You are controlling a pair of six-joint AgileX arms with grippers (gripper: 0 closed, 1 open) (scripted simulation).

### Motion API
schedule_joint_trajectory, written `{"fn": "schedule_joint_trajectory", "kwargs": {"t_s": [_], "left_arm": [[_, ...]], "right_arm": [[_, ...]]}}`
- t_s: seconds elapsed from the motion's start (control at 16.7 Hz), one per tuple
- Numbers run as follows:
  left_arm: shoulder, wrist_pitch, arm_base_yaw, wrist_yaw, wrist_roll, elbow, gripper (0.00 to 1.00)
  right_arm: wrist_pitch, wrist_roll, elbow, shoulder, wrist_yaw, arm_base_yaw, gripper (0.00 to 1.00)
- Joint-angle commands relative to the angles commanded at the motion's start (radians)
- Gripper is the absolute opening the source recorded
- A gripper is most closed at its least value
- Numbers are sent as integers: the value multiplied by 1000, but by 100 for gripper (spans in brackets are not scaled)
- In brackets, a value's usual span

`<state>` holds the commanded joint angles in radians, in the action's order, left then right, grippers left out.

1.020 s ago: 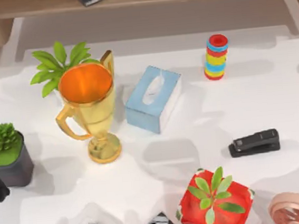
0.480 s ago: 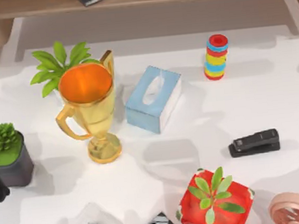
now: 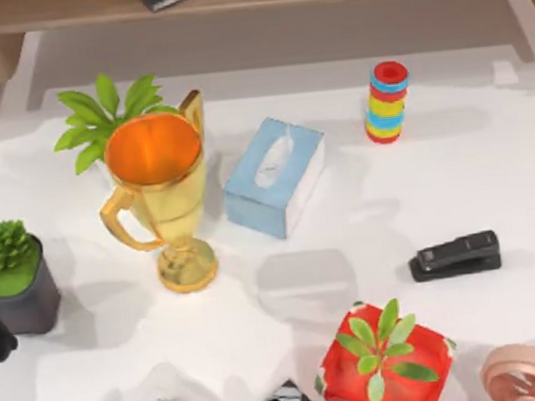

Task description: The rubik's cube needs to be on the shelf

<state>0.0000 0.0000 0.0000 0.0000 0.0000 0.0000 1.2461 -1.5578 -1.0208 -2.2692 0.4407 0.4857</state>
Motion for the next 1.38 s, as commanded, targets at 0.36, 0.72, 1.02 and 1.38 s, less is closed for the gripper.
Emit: {"fn": "schedule_joint_trajectory", "kwargs": {"t_s": [0.36,0.72,1.02,1.38], "left_arm": [[0,0,0,0,0,0,100],[0,0,0,0,0,0,100],[0,0,0,0,0,0,100],[0,0,0,0,0,0,100]], "right_arm": [[51,3,85,38,25,19,0],[112,0,184,77,56,60,0],[193,5,324,134,112,106,0],[203,1,324,136,113,116,0]]}}
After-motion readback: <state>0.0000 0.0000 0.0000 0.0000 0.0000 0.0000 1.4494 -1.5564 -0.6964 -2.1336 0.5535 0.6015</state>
